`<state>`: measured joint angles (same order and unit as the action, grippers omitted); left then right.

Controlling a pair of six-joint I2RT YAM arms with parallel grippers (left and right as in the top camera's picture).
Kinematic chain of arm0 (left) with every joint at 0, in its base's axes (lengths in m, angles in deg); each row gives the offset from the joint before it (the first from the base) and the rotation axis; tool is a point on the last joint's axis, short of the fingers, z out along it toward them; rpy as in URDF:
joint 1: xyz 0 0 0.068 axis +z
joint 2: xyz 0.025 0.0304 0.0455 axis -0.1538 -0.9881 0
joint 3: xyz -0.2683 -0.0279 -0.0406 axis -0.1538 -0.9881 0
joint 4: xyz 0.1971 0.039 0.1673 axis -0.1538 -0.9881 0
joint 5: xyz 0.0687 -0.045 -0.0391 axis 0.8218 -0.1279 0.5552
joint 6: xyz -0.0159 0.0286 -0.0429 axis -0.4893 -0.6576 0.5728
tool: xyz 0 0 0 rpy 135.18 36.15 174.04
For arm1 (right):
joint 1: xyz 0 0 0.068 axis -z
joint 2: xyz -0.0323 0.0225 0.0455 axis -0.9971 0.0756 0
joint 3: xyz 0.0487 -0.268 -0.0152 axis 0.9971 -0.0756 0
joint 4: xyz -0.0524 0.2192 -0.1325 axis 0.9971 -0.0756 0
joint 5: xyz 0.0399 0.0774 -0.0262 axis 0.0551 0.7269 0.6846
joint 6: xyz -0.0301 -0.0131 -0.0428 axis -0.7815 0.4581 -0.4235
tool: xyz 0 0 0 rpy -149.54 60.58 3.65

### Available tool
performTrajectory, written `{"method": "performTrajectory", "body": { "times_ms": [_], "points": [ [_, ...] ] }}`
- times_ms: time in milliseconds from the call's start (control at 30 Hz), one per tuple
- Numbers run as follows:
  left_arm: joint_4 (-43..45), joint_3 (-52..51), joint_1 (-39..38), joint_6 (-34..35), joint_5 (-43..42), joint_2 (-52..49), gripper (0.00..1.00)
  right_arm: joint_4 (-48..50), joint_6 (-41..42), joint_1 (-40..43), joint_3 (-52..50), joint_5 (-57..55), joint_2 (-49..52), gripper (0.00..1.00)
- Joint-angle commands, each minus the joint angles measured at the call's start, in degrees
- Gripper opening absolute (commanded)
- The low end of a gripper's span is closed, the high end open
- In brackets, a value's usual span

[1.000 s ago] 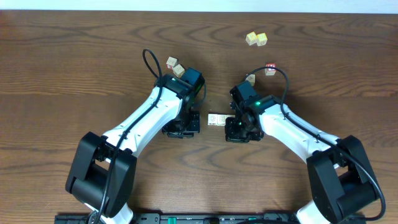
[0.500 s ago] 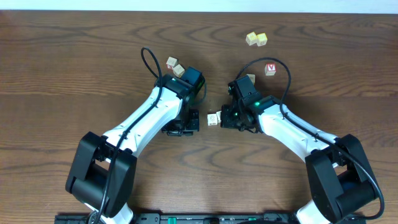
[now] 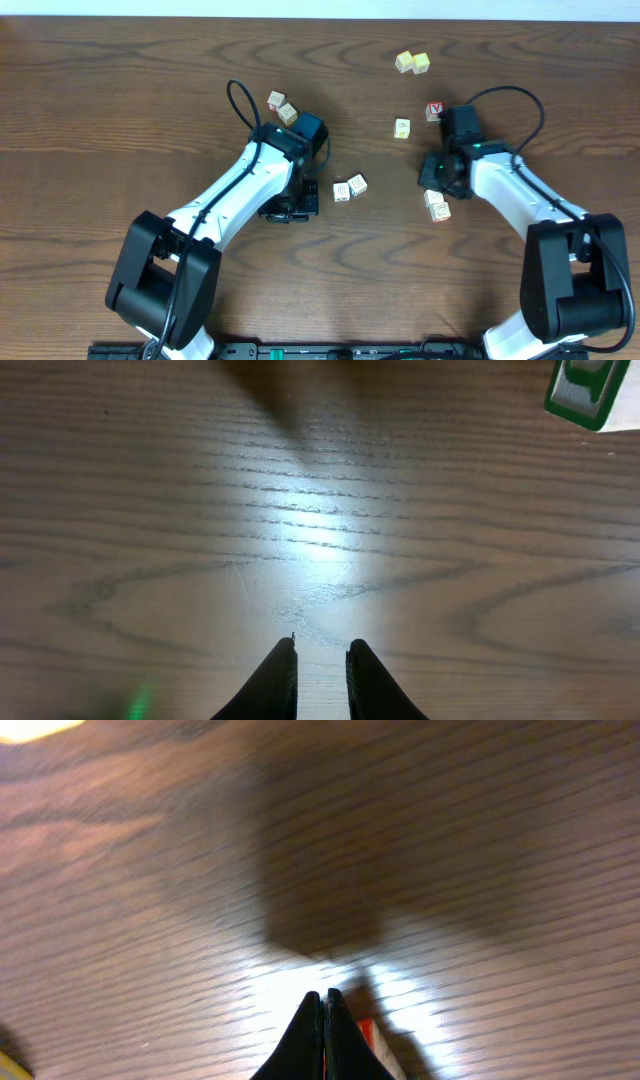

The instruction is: Lift 4 blocks

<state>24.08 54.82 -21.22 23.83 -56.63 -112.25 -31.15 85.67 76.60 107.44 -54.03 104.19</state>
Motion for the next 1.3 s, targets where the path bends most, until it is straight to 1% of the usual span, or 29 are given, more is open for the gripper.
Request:
{"method": "performTrajectory", "body": {
  "times_ms": [0,67,100,133,167,200,233,267,300,367,400,433,500,533,567,600,633,733,800,867,900,967,1000,1100,1200,1267],
  "points": [
    [1.2,-0.7,0.1,-0.6,-0.8,-0.3,0.21,0.0,-7.1,2.4,1.2,14.6,0.3,0.08],
    [3.0,-0.7,0.1,-5.2,-5.4,-0.3,0.25,-0.7,-10.6,2.6,3.1,22.7,0.2,0.17],
    [3.5,-0.7,0.1,-6.4,-7.1,-0.3,0.27,-1.0,-11.5,2.6,3.8,24.7,0.2,0.21],
    [4.6,-0.7,0.1,-8.5,-10.5,-0.3,0.32,-1.7,-12.8,2.3,5.4,28.5,0.2,0.37],
    [5.6,-0.8,0.1,-9.6,-12.9,-0.3,0.37,-2.2,-13.3,1.9,6.6,30.2,0.2,0.59],
    [6.8,-0.9,-0.1,-9.9,-14.8,-0.3,0.40,-2.8,-13.2,1.3,7.6,30.7,0.2,0.70],
    [8.0,-1.0,-0.3,-9.8,-15.6,-0.3,0.43,-3.1,-13.2,0.8,8.1,30.7,0.2,0.75],
    [9.0,-1.2,-0.6,-9.8,-16.1,-0.3,0.45,-3.0,-13.2,0.0,8.5,30.4,0.2,0.76],
    [10.2,-1.4,-1.0,-9.7,-16.4,-0.3,0.46,-2.6,-13.2,-0.9,8.5,29.9,0.3,0.76],
    [12.3,-1.6,-2.8,-9.0,-16.4,-0.3,0.46,-2.7,-11.3,-3.4,8.5,25.0,0.5,0.85],
    [12.9,-1.6,-3.6,-8.9,-16.4,-0.4,0.45,-3.0,-9.8,-4.3,8.4,21.9,0.5,0.85],
    [13.8,-1.6,-4.6,-8.3,-16.1,-0.4,0.41,-4.0,-6.6,-5.4,8.4,15.9,0.5,0.87],
    [15.5,-1.6,-6.3,-3.9,-13.5,-0.9,0.33,-5.3,-3.8,-5.8,8.4,11.4,0.5,0.84],
    [16.1,-1.6,-7.1,-0.6,-10.7,-1.7,0.30,-6.2,-3.0,-5.4,8.4,9.5,0.5,0.81],
    [16.3,-1.6,-7.5,0.5,-9.6,-2.1,0.29,-6.6,-3.1,-5.1,8.4,8.9,0.5,0.79],
    [17.3,-1.6,-8.2,1.8,-8.2,-3.7,0.28,-8.2,-3.1,-3.6,8.4,7.8,0.5,0.75],
    [18.0,-1.6,-8.4,1.8,-8.2,-5.0,0.27,-9.0,-3.1,-2.8,8.4,7.4,0.5,0.74],
    [19.0,-1.6,-8.7,1.8,-8.7,-8.8,0.24,-12.4,-3.2,0.9,8.4,7.1,0.5,0.73],
    [19.1,-1.6,-8.5,1.8,-8.6,-11.0,0.24,-15.1,-6.2,3.9,8.4,7.1,0.5,0.73],
    [19.5,-1.6,-8.2,1.8,-8.6,-11.7,0.25,-16.9,-7.5,5.3,8.4,6.8,0.5,0.75],
    [19.9,-1.6,-8.0,1.8,-8.1,-11.9,0.30,-18.1,-7.5,6.2,8.4,6.1,0.5,0.76],
    [20.1,-1.6,-7.5,1.8,-6.8,-11.9,0.31,-18.7,-8.4,6.8,8.4,5.8,0.5,0.77],
    [20.2,-1.6,-6.8,1.8,-4.9,-11.9,0.31,-18.7,-9.4,6.8,8.4,5.8,0.5,0.77],
    [20.0,-1.5,-5.1,1.8,-3.2,-11.9,0.31,-18.7,-9.4,6.4,8.3,6.7,0.5,0.76],
    [20.0,-1.5,-1.7,1.8,-3.6,-11.8,0.33,-18.2,-9.6,4.9,7.8,7.8,0.5,0.75],
    [19.7,-1.5,1.5,1.2,-6.1,-11.1,0.33,-17.4,-9.5,3.5,7.1,7.5,0.5,0.75]
  ]
}}
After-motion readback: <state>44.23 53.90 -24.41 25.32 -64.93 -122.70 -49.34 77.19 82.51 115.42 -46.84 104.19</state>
